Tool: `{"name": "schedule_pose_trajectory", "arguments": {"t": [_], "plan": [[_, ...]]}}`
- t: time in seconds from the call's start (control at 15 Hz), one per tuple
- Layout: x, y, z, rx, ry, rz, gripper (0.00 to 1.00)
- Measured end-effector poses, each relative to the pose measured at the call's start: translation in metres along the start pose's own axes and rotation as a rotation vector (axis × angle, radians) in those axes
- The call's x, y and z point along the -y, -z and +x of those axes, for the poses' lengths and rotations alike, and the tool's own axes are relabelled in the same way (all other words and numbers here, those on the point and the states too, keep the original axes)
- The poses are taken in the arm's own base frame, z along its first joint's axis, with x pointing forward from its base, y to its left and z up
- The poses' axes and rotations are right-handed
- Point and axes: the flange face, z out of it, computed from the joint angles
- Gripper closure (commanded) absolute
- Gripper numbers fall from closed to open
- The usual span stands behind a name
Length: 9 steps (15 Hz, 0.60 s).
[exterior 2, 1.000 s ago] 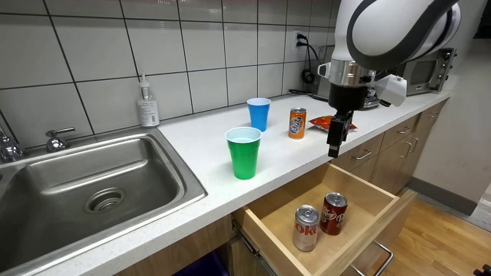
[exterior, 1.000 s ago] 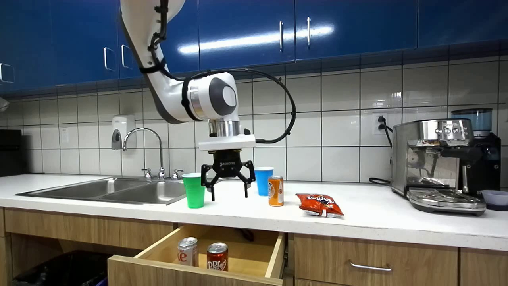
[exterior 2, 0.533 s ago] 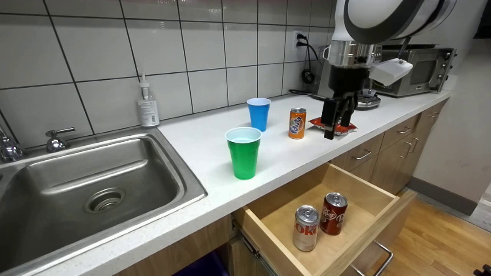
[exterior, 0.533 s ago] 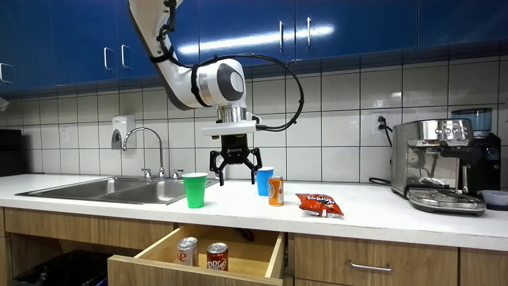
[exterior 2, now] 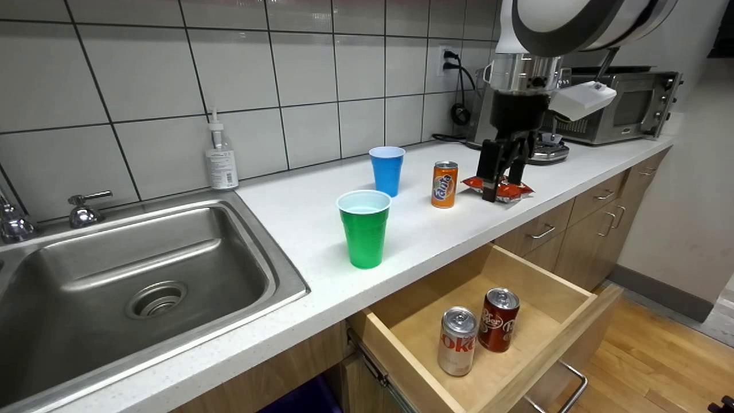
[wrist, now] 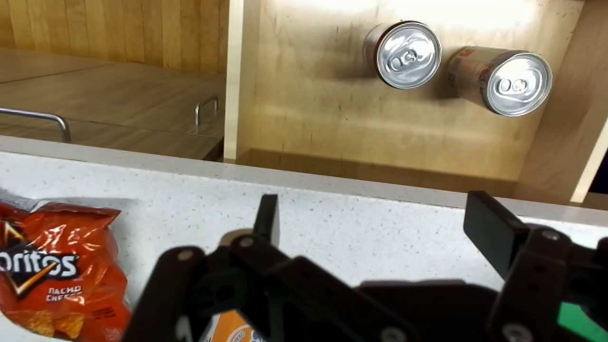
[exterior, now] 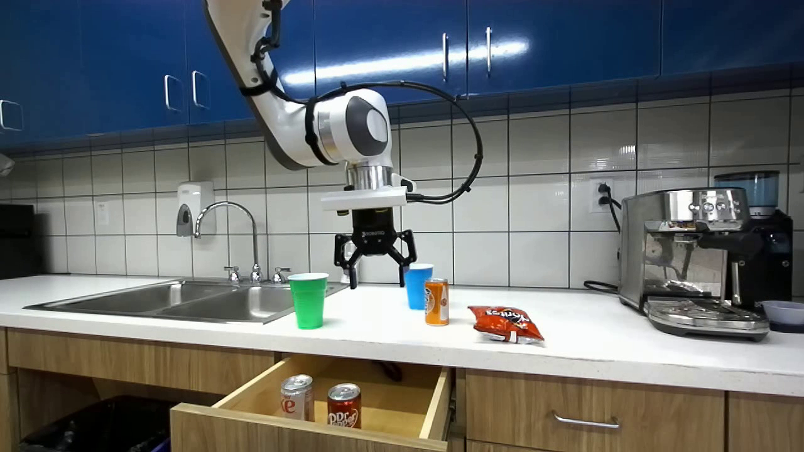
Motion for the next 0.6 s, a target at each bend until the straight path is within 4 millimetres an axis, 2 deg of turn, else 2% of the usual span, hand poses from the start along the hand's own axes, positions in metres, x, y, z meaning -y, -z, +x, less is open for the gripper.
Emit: {"name": "schedule_pose_trajectory", "arguments": {"t": [0.27, 0.6], "plan": [[0.0, -0.0017, 0.0, 0.003, -0.012, 0.001, 0.0], [-0.0044, -0.0048, 0.0015, 0.004, -0.189, -0.001, 0.0]]}}
